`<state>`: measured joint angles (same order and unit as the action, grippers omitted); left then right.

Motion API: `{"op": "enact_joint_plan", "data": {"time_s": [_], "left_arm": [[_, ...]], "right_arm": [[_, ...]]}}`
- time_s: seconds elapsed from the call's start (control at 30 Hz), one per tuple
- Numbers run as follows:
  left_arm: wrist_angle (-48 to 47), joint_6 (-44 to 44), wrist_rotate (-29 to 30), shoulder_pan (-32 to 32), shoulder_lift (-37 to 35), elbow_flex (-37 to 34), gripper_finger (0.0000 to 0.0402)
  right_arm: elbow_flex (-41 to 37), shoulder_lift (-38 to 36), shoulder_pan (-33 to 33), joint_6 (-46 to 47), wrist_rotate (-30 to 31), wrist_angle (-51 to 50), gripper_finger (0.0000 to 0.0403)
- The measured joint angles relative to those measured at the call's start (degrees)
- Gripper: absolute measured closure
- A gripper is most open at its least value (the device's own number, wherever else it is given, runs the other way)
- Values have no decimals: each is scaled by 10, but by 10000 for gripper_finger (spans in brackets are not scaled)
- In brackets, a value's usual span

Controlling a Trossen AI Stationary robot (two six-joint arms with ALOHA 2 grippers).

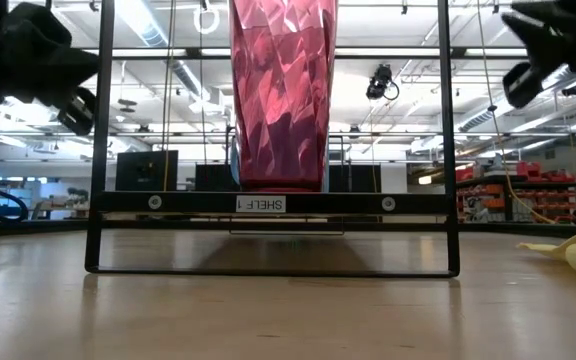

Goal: Stack small to large cups/mugs on shelf
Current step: Return to Home Position

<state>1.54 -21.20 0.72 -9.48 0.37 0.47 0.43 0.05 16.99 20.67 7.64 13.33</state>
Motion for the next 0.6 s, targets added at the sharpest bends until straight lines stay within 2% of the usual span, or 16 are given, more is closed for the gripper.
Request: {"op": "enact_joint_plan", "data": {"time_s": [0.23,0.37,0.6], "left_arm": [[-5,79,1,0,4,0,367],[1,84,1,0,5,0,362],[7,84,-1,0,4,0,367]], "right_arm": [[0,0,0,-77,0,-111,347],[1,17,0,-120,-3,-110,347],[1,25,0,-114,-4,-110,347]]}}
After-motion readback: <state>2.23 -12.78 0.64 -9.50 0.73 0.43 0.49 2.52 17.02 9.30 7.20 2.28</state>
